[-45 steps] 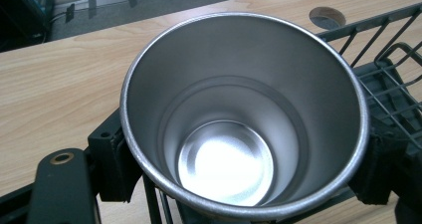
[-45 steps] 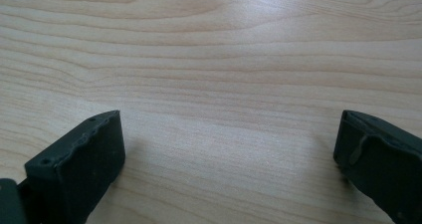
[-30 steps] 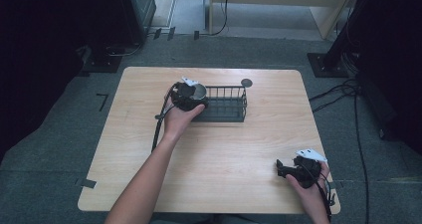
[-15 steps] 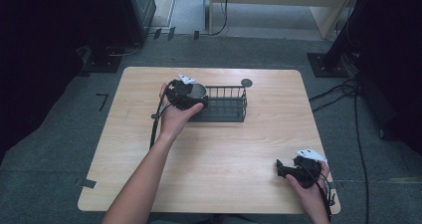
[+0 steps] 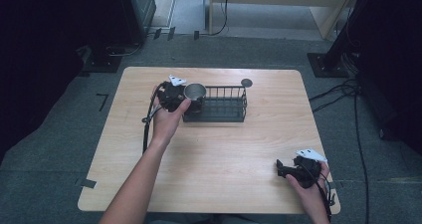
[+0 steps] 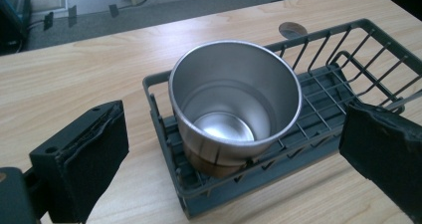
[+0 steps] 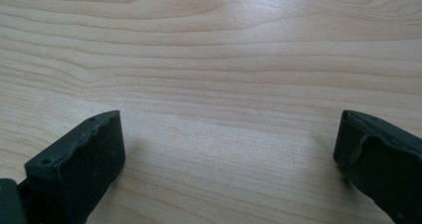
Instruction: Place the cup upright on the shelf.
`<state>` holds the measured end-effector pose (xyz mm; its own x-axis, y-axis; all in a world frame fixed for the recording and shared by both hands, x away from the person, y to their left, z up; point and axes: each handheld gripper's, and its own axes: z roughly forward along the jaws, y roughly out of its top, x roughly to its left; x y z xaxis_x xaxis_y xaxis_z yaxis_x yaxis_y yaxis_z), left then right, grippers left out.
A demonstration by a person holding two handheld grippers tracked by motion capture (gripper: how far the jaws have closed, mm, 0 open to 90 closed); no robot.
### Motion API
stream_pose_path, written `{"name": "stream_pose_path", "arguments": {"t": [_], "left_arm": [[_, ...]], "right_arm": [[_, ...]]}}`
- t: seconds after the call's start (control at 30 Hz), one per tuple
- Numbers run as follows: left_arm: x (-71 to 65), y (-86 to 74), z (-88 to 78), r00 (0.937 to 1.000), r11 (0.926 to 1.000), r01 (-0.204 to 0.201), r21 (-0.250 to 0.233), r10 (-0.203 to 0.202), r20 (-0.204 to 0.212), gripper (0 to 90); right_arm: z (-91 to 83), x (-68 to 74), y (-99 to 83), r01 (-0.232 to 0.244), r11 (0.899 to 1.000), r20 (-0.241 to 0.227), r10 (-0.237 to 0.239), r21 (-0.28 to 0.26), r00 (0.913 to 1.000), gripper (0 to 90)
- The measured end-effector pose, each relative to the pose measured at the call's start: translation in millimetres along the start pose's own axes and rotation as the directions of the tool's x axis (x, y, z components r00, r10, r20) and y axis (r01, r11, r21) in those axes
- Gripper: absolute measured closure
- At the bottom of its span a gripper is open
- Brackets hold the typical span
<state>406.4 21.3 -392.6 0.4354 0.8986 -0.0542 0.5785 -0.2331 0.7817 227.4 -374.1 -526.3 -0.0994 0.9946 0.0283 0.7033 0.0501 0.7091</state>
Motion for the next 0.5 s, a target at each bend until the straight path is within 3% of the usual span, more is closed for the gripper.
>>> {"name": "stream_pose_path", "arguments": {"t": [0.5], "left_arm": [[12.2,-18.6,-21.4,0.9997,0.9995,0.025,-0.020,-0.025,0.003,0.0]], "right_arm": [[0.1,-0.1,0.0,0.001,1.000,0.001,-0.001,-0.001,1.0000,0.0]]}}
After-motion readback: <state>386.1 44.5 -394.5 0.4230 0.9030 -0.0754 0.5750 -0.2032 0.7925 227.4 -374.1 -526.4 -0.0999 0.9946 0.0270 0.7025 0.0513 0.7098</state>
